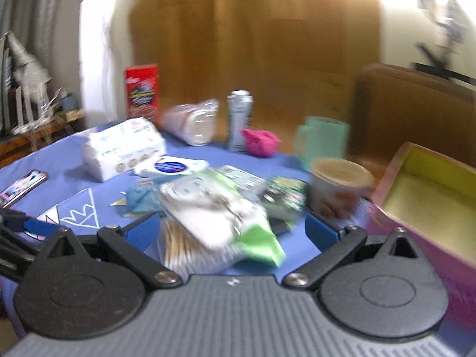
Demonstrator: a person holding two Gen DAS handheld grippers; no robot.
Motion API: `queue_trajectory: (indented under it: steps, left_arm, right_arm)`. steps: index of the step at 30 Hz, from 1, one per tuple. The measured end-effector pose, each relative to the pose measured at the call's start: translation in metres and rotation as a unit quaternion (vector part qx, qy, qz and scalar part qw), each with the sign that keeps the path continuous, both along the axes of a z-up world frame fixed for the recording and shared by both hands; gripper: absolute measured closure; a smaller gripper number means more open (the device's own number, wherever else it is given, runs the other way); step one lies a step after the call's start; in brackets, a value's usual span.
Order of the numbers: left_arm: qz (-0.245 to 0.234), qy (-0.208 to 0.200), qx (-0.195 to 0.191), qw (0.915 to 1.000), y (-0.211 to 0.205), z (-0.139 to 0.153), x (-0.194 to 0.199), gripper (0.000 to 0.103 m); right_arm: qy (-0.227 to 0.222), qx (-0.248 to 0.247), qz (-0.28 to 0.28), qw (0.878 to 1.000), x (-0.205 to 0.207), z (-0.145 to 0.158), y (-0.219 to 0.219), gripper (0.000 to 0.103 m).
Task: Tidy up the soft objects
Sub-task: 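Grasp the white smiley-face bag with the left gripper and lift, then carry the bag into the pink tin and open the left gripper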
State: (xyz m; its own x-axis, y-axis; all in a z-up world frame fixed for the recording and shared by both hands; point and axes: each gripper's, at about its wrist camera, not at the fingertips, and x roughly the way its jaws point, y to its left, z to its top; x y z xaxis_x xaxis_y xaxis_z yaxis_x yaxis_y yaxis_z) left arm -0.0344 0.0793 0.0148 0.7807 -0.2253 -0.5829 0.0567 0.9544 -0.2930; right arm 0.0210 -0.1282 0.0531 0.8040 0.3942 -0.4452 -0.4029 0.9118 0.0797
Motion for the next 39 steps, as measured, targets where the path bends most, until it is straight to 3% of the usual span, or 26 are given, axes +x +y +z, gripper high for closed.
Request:
queue_trajectory:
  steps: [5, 6, 9, 12, 14, 17, 20, 22, 25, 26, 27, 29, 32, 39]
  left_arm:
    - [0.002, -0.007, -0.032, 0.9995, 0.018, 0.005, -0.001, 0.000]
    - [-0.001, -0.007, -0.037, 0.9993, 0.021, 0.006, 0.001, 0.000]
    - [-0.013, -0.016, -0.043, 0.9989, 0.024, 0.007, 0.001, 0.002]
    - [-0.038, -0.018, -0.050, 0.9979, 0.020, 0.007, 0.003, 0.004]
    - [-0.060, -0.017, -0.054, 0.9966, 0.012, 0.007, 0.006, 0.004]
    - [-0.103, 0.000, -0.054, 0.9932, -0.006, 0.002, 0.015, 0.009]
    - [-0.137, 0.029, -0.051, 0.9889, -0.028, -0.008, 0.026, 0.016]
    - [-0.152, 0.053, -0.052, 0.9857, -0.039, -0.016, 0.033, 0.021]
    - [-0.175, 0.050, -0.019, 0.9831, -0.059, -0.015, 0.028, 0.033]
    - [-0.189, 0.053, -0.021, 0.9802, -0.064, -0.016, 0.025, 0.038]
    - [-0.195, 0.054, -0.017, 0.9793, -0.070, -0.015, 0.022, 0.038]
    - [-0.186, 0.043, 0.016, 0.9815, -0.081, -0.014, 0.016, 0.038]
    - [-0.191, 0.038, -0.004, 0.9809, -0.085, 0.000, 0.018, 0.041]
    - [-0.246, -0.053, 0.033, 0.9673, -0.156, 0.060, 0.038, 0.040]
  right_arm:
    - [0.031, -0.039, 0.041, 0.998, 0.042, -0.011, 0.020, 0.002]
    - [0.042, -0.036, 0.051, 0.997, 0.045, -0.014, 0.020, 0.019]
    - [0.064, -0.008, 0.069, 0.996, 0.032, -0.013, 0.017, 0.025]
    - [0.053, -0.027, 0.083, 0.995, -0.002, -0.013, 0.020, 0.030]
    - [0.038, -0.042, 0.098, 0.994, -0.031, -0.014, 0.020, 0.030]
    - [0.055, -0.037, 0.111, 0.992, -0.066, -0.017, 0.009, 0.027]
    - [0.075, -0.030, 0.088, 0.993, -0.081, -0.023, -0.002, 0.011]
    - [0.089, -0.021, 0.077, 0.993, -0.083, -0.027, -0.006, 0.011]
    - [0.100, -0.006, 0.076, 0.992, -0.089, -0.032, -0.007, 0.011]
    - [0.091, -0.010, 0.076, 0.993, -0.092, -0.033, -0.004, 0.014]
    - [0.081, -0.019, 0.075, 0.994, -0.095, -0.034, 0.000, 0.027]
    - [0.061, -0.031, 0.064, 0.996, -0.100, -0.035, 0.004, 0.030]
    - [0.056, -0.010, 0.055, 0.997, -0.100, -0.036, -0.007, 0.039]
    - [-0.022, 0.004, -0.027, 0.999, -0.102, -0.009, -0.054, 0.042]
